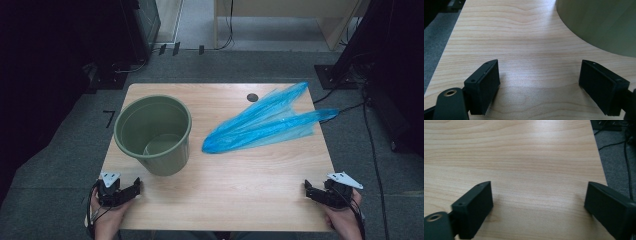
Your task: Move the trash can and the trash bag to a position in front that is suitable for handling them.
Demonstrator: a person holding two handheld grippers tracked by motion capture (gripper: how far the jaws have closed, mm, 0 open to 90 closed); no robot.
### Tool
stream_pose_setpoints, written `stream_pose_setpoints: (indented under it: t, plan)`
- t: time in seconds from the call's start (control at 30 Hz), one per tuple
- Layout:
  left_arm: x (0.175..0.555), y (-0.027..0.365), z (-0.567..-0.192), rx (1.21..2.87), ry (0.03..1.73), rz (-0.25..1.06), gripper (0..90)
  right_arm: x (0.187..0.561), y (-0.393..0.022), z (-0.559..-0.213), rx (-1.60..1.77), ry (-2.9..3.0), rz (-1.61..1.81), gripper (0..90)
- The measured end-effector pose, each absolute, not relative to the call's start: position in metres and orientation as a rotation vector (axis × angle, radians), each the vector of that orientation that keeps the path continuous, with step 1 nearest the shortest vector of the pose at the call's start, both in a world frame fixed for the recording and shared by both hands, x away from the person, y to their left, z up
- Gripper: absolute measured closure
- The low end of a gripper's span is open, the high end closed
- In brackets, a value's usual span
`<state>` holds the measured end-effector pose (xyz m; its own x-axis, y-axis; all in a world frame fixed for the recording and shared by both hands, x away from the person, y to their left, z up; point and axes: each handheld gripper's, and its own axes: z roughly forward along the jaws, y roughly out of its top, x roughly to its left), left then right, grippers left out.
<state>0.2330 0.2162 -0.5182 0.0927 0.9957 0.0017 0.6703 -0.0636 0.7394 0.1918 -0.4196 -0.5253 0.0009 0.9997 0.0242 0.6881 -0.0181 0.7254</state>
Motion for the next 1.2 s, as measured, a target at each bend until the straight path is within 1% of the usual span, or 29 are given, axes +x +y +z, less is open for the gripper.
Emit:
stream_pose_setpoints:
  t: [0.03,0.1,0.2,0.33,0.53,0.57,0.6,0.83,0.87,0.9,1.0,1.07,1.1,1.2]
  plan:
    - [0.233,0.216,-0.518,1.793,1.641,0.726,16.0,0.190,-0.419,-0.525,1.745,1.714,0.759,15.5]
    - [0.234,0.215,-0.518,1.787,1.649,0.729,16.0,0.187,-0.416,-0.522,1.715,1.647,0.734,15.7]
    - [0.235,0.215,-0.518,1.782,1.654,0.731,16.0,0.191,-0.409,-0.518,1.749,1.638,0.853,15.6]
    - [0.236,0.215,-0.518,1.785,1.655,0.730,15.6,0.204,-0.383,-0.515,1.657,1.715,0.801,15.1]
    - [0.236,0.215,-0.518,1.785,1.655,0.730,15.5,0.235,-0.339,-0.505,1.594,1.748,0.832,15.9]
    - [0.236,0.215,-0.518,1.785,1.655,0.730,15.5,0.235,-0.339,-0.505,1.594,1.748,0.832,15.9]
    - [0.236,0.215,-0.518,1.785,1.655,0.730,15.5,0.252,-0.316,-0.500,1.570,1.759,0.855,16.1]
    - [0.236,0.215,-0.518,1.785,1.655,0.729,15.5,0.295,-0.256,-0.491,1.550,1.777,0.878,17.0]
    - [0.236,0.215,-0.518,1.785,1.655,0.729,15.5,0.301,-0.248,-0.492,1.542,1.785,0.871,18.9]
    - [0.236,0.215,-0.518,1.787,1.655,0.729,15.5,0.306,-0.239,-0.493,1.540,1.793,0.856,24.2]
    - [0.236,0.215,-0.518,1.786,1.655,0.729,15.5,0.320,-0.223,-0.501,1.551,1.794,0.807,29.5]
    - [0.236,0.215,-0.518,1.786,1.655,0.729,15.5,0.326,-0.216,-0.508,1.551,1.801,0.800,36.2]
    - [0.236,0.215,-0.518,1.787,1.655,0.729,15.5,0.329,-0.214,-0.511,1.549,1.807,0.793,38.0]
    - [0.236,0.215,-0.518,1.787,1.655,0.729,15.5,0.335,-0.211,-0.520,1.550,1.828,0.789,49.4]
